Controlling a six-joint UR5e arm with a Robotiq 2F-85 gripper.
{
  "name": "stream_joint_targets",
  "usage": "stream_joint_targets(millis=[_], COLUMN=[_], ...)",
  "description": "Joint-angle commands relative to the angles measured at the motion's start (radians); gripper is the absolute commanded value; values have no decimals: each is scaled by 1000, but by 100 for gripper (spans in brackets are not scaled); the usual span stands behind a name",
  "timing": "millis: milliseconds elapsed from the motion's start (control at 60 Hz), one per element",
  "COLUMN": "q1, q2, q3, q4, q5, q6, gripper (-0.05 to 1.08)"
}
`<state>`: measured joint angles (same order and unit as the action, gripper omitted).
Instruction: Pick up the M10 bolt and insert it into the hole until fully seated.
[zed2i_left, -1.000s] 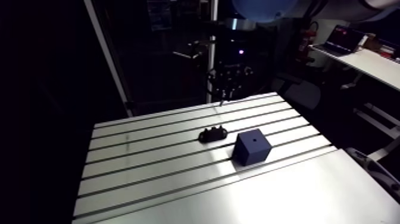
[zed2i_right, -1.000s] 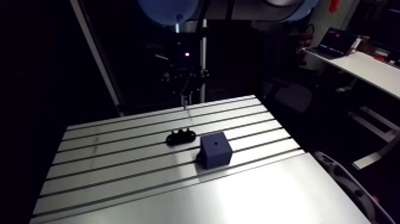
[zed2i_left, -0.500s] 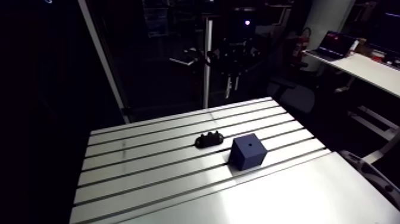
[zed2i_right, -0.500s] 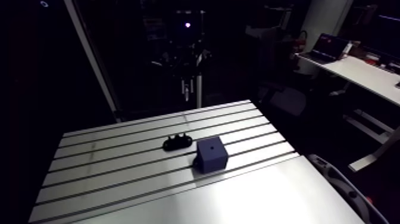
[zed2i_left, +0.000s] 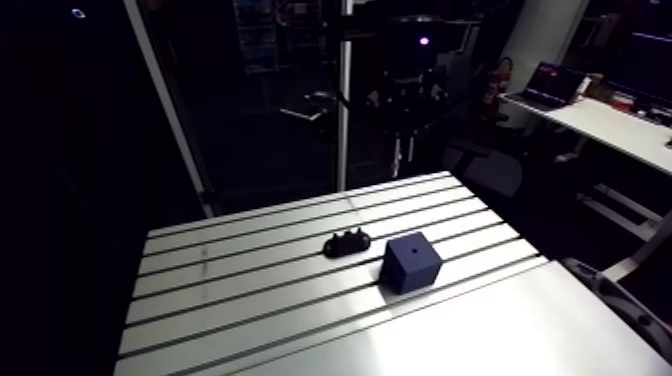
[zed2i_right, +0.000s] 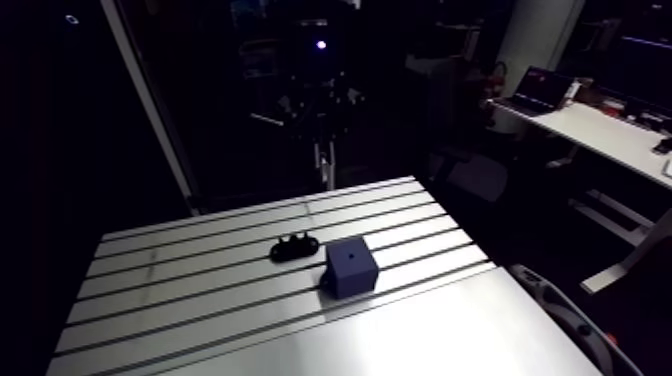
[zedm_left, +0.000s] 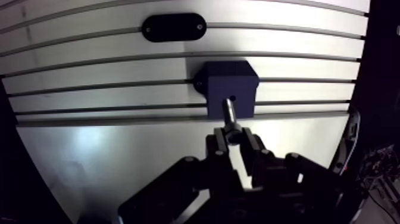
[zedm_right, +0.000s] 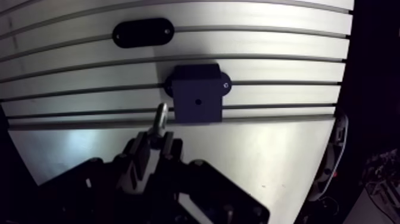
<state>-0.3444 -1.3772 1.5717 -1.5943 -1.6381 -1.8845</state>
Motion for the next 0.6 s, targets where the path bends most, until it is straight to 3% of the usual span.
stream_joint_targets(millis=[17, 600], q1=[-23, -60], q2=[-23, -38], q3=[32, 123], q4=[3, -30], q5=[-8, -4], q6=[-1, -7], gripper=[108, 108])
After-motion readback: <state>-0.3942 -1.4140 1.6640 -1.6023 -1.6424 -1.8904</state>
